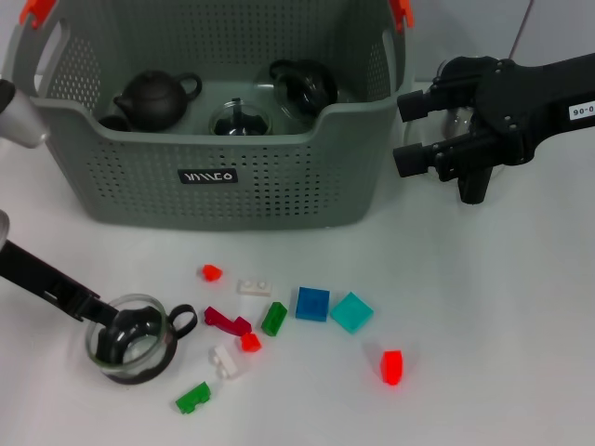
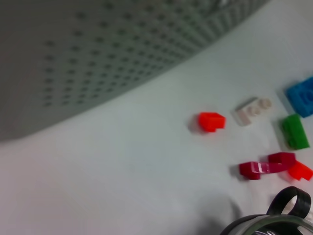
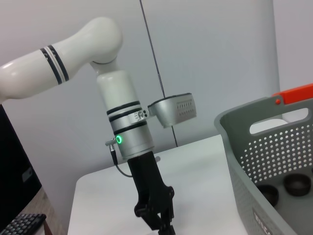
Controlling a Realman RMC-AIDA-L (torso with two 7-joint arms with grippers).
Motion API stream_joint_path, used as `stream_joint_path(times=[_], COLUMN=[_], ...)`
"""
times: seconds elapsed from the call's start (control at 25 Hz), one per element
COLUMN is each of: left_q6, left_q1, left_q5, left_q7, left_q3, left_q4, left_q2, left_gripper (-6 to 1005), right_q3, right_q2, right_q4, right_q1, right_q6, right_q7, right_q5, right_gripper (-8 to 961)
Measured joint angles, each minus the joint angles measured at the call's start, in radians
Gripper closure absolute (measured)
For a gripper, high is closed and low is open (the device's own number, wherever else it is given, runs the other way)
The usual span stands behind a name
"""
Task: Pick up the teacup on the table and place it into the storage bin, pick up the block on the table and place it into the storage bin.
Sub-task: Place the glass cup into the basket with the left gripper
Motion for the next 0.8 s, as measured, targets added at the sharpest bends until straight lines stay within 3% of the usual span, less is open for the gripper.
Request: stream_joint_path(times=[0.52, 0.8], left_q6=[0.073, 0.252], left_q1=[-0.009, -0.049], left_q5=[-0.015, -0.102], left_q7=[-0.005, 0.018], left_q3=[-0.048, -0.185], left_q4=[-0.069, -0.159], left_q2=[0.019, 0.032], left_gripper=[935, 934], right_q3=[0.008, 0.022], right_q2=[0.0, -0.001], right_q4=[0.0, 0.0], right_q1=[0.0, 0.0], right_q6=[0.0, 0.0], right_q7=[0.0, -0.002], right_q5=[0.0, 0.011], right_gripper=[72, 72])
